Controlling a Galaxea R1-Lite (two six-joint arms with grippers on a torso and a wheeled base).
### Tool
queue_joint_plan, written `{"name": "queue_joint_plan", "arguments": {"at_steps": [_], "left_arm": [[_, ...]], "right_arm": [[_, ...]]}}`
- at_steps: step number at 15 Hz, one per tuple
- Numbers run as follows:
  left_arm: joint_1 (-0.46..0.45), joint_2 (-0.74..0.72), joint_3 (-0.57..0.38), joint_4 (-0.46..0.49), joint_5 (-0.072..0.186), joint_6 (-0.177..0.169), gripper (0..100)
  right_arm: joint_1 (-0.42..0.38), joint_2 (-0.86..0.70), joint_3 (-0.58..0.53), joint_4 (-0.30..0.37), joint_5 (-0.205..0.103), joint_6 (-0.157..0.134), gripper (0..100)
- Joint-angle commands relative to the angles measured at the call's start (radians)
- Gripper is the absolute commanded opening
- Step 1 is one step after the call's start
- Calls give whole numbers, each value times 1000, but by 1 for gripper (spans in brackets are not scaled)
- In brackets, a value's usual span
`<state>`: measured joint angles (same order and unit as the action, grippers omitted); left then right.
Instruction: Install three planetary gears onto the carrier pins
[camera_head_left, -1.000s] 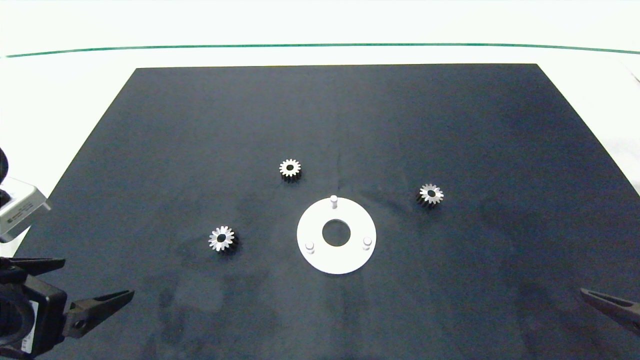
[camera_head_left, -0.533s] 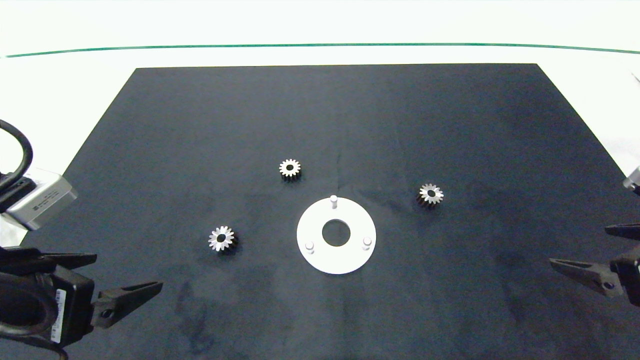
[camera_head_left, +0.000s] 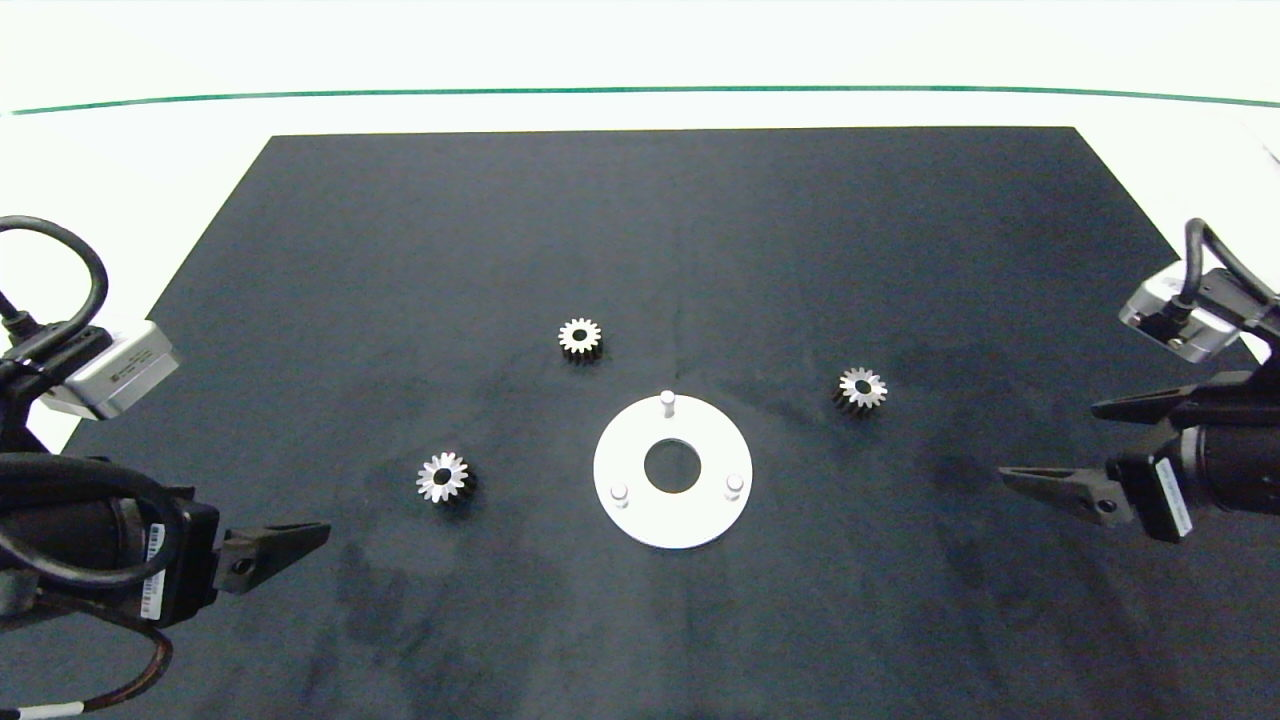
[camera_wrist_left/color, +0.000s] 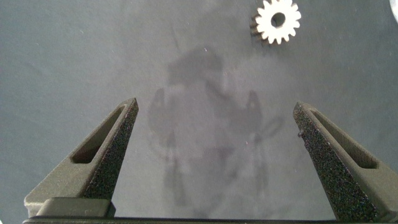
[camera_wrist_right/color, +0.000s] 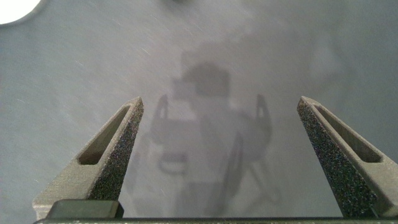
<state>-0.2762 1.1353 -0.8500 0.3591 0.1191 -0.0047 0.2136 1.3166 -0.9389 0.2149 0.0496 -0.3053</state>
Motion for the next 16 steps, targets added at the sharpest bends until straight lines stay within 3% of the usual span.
{"name": "queue_joint_plan", "arguments": {"at_steps": [1, 5, 16], "left_arm": [[9, 41, -14, 3, 1, -1, 100], [14, 80, -31, 3, 1, -8, 100], [15, 64, -23, 3, 1, -8, 100]], "right_arm": [[67, 104, -70, -3, -5, -1, 100], [81, 188, -178, 3, -7, -1, 100], [115, 352, -305, 3, -31, 0, 100]]}}
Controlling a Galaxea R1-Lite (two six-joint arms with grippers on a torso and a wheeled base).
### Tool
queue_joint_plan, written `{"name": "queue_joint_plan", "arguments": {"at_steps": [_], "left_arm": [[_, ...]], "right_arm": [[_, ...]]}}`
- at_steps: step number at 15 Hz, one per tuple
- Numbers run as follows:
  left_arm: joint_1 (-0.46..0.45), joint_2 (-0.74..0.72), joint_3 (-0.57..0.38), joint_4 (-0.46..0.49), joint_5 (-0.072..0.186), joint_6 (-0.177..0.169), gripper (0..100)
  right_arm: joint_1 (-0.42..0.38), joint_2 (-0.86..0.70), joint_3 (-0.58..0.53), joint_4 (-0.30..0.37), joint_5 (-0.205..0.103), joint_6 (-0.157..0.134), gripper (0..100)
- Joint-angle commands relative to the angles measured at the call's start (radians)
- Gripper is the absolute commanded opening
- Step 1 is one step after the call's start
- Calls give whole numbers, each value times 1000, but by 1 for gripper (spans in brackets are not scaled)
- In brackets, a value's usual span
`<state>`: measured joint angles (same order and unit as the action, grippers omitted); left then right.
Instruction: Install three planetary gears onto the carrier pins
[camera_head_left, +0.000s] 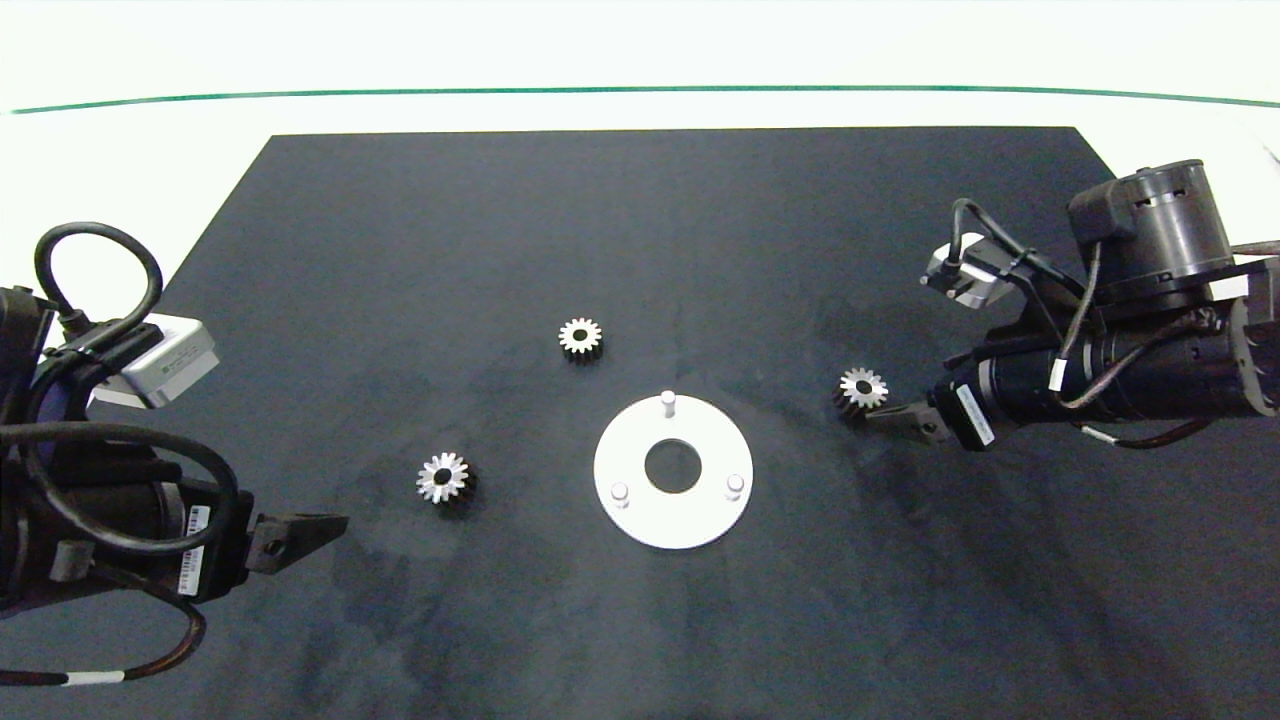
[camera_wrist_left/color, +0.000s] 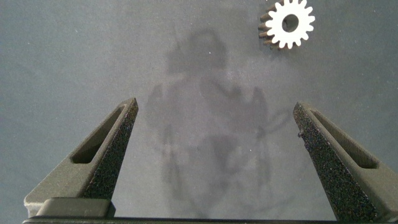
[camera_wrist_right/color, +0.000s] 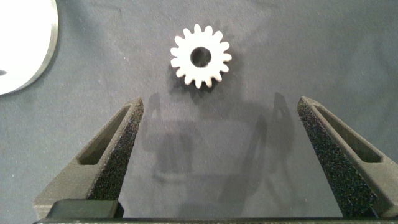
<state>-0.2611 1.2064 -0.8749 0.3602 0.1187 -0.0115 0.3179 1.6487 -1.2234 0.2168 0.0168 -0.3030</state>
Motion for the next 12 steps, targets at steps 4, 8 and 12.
{"name": "queue_joint_plan", "arguments": {"at_steps": [4, 8, 12], "left_arm": [[0, -18, -1, 2, 1, -1, 100], [3, -36, 1, 3, 1, 1, 100], [2, -60, 16, 3, 1, -1, 100]], "right_arm": [[24, 65, -65, -1, -11, -1, 100], [32, 108, -88, -4, -23, -1, 100], [30, 145, -116, -5, -21, 4, 100]]}}
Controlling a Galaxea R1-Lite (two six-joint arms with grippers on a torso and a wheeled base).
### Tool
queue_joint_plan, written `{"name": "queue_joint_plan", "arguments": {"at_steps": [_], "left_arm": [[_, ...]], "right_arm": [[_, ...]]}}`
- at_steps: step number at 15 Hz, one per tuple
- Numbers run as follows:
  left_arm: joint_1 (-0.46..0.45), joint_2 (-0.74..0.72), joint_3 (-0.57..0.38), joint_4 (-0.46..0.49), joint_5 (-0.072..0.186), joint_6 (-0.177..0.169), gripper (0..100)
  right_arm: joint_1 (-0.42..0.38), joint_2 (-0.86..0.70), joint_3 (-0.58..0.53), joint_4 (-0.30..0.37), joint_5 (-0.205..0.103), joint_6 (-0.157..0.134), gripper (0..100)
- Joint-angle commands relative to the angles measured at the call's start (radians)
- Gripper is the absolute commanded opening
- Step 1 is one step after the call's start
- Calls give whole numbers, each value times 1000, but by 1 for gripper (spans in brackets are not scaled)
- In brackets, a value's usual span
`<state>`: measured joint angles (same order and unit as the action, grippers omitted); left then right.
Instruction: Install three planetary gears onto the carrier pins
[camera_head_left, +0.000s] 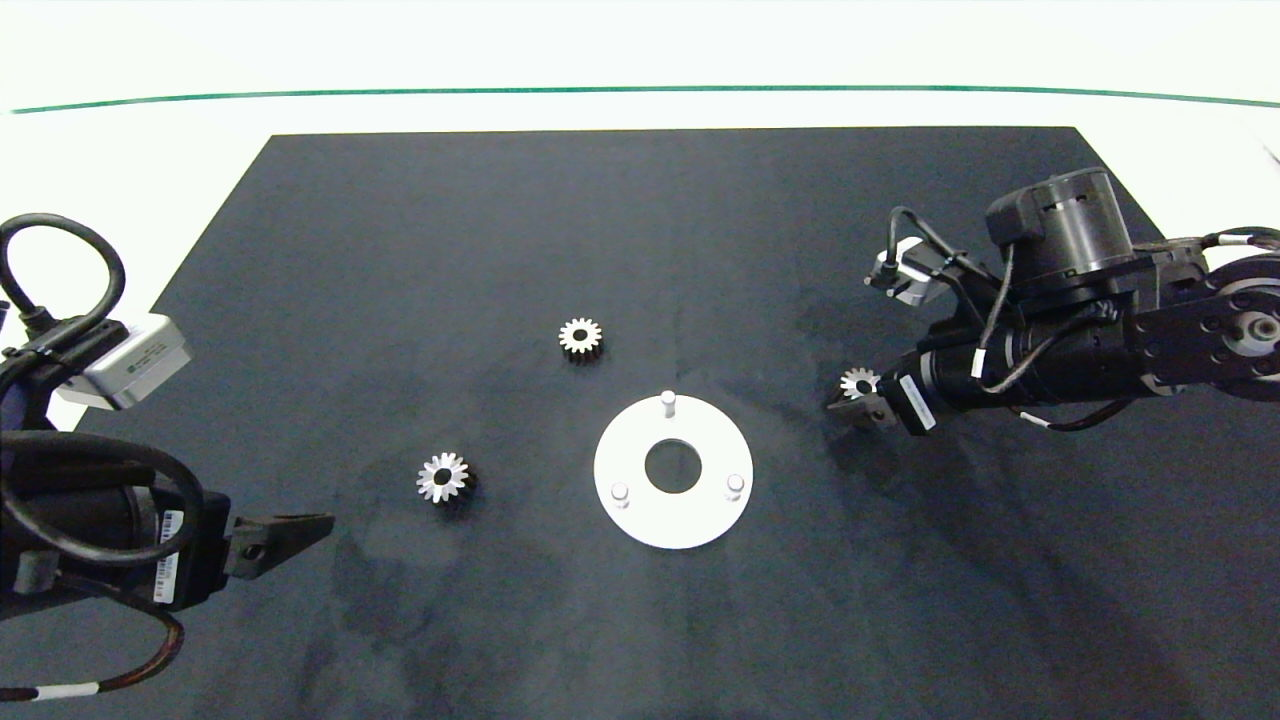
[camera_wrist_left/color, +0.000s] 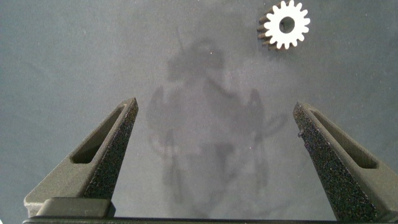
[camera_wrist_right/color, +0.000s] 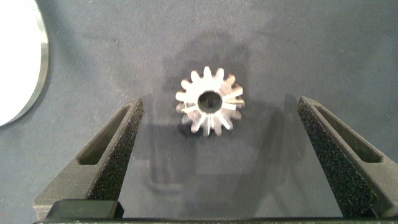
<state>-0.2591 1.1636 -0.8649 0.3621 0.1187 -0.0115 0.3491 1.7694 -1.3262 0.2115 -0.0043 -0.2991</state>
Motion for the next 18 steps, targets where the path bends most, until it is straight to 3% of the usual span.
{"name": "queue_joint_plan", "arguments": {"at_steps": [1, 18], "left_arm": [[1, -21, 3, 1, 1, 1, 100], [14, -39, 1, 1, 1, 1, 100]], "right_arm": [[1, 30, -16, 0, 0, 6, 100], [8, 53, -27, -18, -3, 8, 69]]}}
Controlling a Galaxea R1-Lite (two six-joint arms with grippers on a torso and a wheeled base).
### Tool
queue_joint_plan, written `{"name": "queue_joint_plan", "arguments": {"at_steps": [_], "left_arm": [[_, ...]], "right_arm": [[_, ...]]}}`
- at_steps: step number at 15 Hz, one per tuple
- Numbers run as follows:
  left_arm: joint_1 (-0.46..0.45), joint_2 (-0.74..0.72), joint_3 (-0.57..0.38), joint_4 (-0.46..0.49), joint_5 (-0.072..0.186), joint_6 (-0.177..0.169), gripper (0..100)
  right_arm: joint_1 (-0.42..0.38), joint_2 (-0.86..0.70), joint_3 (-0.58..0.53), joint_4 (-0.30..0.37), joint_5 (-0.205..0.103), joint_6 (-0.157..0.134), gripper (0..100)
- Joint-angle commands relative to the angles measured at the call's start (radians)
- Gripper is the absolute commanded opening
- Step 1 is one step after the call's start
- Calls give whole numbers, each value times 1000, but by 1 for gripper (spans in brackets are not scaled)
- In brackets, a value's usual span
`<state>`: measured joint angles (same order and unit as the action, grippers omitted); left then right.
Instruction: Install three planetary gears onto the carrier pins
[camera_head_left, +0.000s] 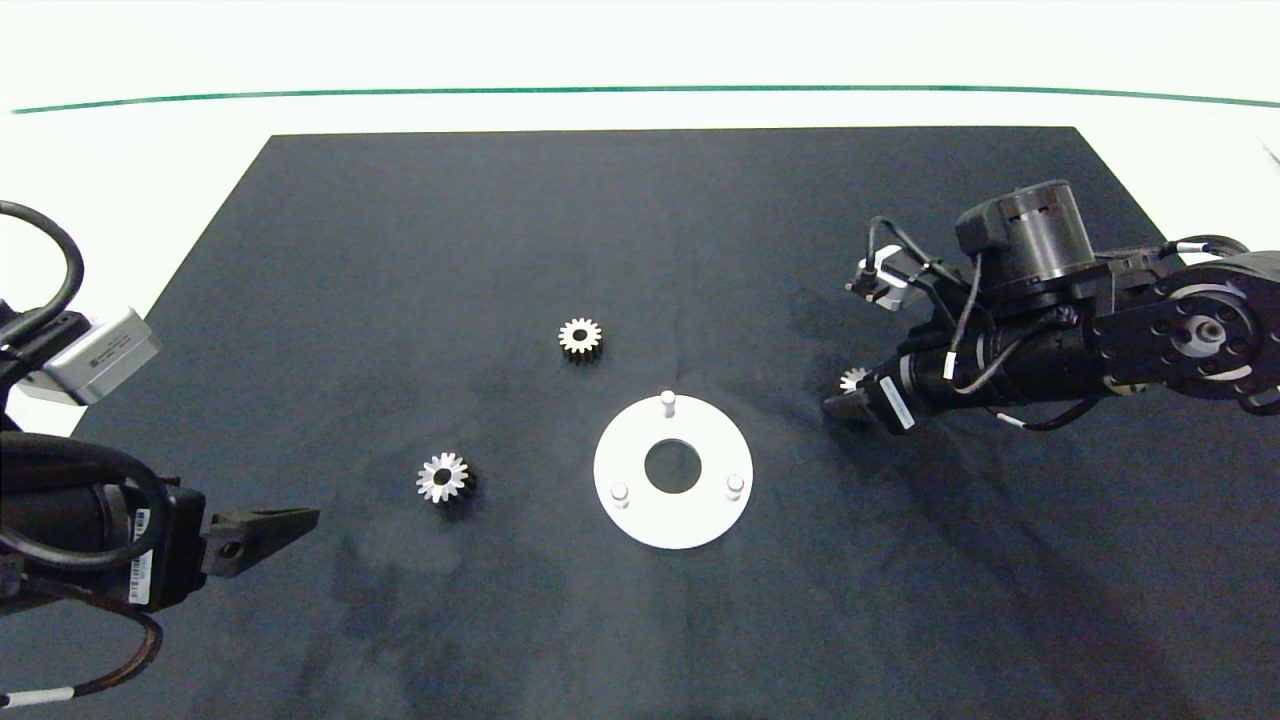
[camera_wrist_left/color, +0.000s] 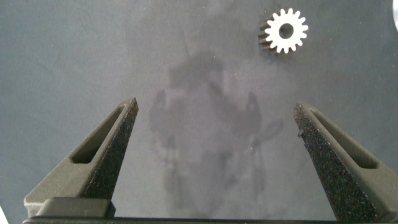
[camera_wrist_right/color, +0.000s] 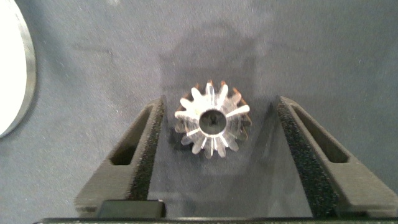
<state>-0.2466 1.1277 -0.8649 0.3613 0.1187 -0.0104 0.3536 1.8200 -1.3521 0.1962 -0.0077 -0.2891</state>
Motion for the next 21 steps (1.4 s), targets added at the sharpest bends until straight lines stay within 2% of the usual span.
{"name": "queue_joint_plan", "arguments": {"at_steps": [1, 15, 21], "left_arm": [[1, -3, 3, 2, 1, 0, 100], [1, -5, 4, 1, 1, 0, 100], [1, -11, 6, 1, 1, 0, 100]], "right_arm": [[4, 4, 1, -7, 0, -2, 67], [19, 4, -2, -9, 0, -1, 39], [28, 4, -4, -9, -14, 1, 27]]}}
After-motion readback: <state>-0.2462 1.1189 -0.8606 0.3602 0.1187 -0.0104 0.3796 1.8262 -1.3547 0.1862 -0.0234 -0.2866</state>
